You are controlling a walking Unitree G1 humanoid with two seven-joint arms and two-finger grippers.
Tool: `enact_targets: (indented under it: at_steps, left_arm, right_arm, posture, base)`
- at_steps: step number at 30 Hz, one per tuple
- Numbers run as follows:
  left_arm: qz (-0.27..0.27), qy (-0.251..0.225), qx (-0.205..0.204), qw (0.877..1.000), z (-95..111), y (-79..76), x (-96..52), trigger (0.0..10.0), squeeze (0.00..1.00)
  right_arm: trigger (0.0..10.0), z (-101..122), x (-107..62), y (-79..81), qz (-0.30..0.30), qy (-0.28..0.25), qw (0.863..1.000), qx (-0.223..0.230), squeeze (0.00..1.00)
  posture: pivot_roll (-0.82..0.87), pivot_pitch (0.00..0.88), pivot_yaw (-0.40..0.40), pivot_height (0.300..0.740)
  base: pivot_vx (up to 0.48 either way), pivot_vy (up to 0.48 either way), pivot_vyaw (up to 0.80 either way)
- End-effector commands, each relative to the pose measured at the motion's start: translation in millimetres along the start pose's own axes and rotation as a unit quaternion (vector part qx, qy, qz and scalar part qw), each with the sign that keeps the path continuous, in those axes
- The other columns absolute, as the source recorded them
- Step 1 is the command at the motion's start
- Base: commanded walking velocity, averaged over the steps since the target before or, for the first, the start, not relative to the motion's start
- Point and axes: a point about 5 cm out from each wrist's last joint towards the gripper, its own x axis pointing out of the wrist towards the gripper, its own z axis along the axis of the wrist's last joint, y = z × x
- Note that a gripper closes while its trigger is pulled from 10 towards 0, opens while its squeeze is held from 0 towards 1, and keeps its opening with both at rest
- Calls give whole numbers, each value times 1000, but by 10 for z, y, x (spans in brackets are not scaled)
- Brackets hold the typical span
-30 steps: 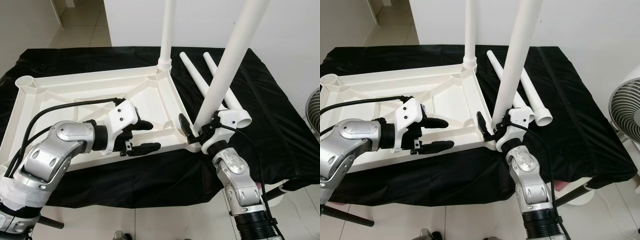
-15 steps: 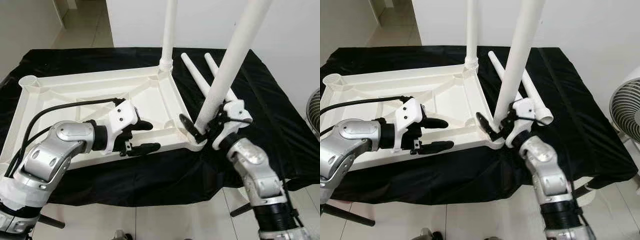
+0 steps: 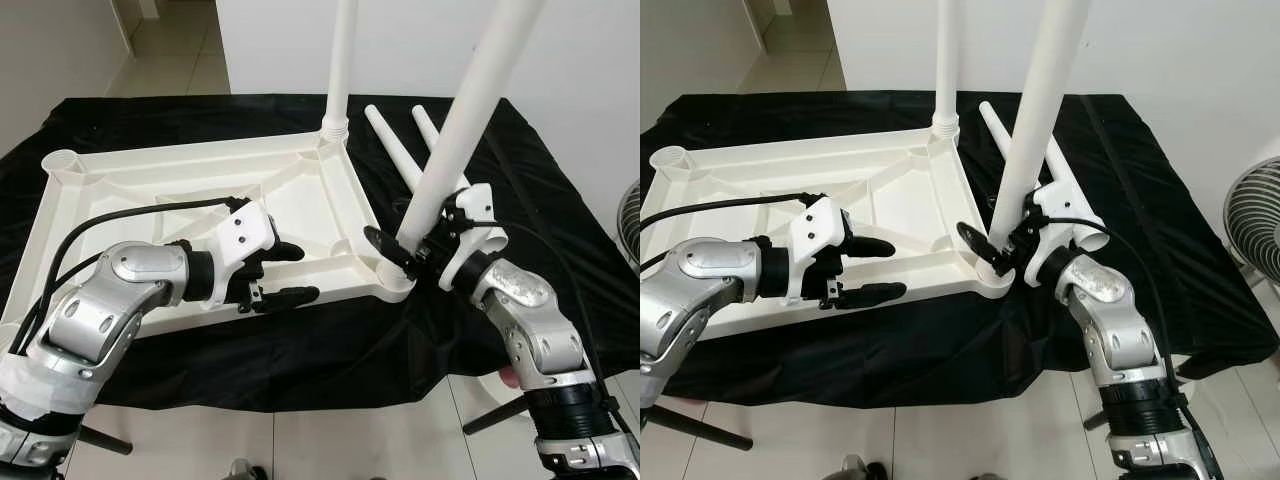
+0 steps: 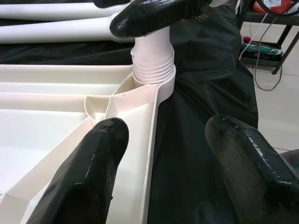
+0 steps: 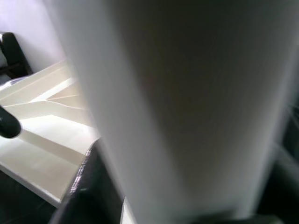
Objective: Building children table
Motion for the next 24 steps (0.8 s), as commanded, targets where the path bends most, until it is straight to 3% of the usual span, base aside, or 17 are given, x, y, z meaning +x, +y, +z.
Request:
enact_targets:
  at_steps: [1,3,4,9,15,16,18,24]
  left_arm:
    - [0,-6,4,1000,43,23,-19,10000,0]
    - [3,-10,3,1000,59,35,-14,10000,0]
    - [4,-13,3,1000,67,40,-10,10000,0]
    - [5,-17,3,1000,83,44,2,10000,0]
    - [8,-18,2,1000,83,46,2,10000,0]
    - [9,-19,1,1000,81,48,2,10000,0]
    - [9,-19,1,1000,81,48,2,10000,0]
    - [10,-19,-1,1000,80,50,-4,10000,0]
  right_arm:
    - [2118,-86,-8,21,28,22,999,21,0]
    - [2039,-123,-16,22,38,30,998,32,0]
    - [0,-139,-16,14,39,33,998,37,0]
    - [0,-193,-11,-14,34,49,998,35,0]
    - [0,-268,15,-2,-13,70,996,48,0]
    - [0,-381,12,80,-53,90,993,50,0]
    - [0,-381,12,80,-53,90,993,50,0]
    - [0,-516,-19,156,-164,99,979,74,0]
  posture:
    - [-6,138,41,740]
    - [-6,138,41,740]
    - [-4,138,41,740]
    - [-4,138,41,740]
    - [-4,138,41,740]
    - [-4,138,41,740]
    - [-4,138,41,740]
    - [-12,145,38,740]
  base:
    - [0,0,0]
    - [0,0,0]
    - [0,0,0]
    - [0,0,0]
    - [0,0,0]
    - [0,0,0]
    - [0,0,0]
    - [0,0,0]
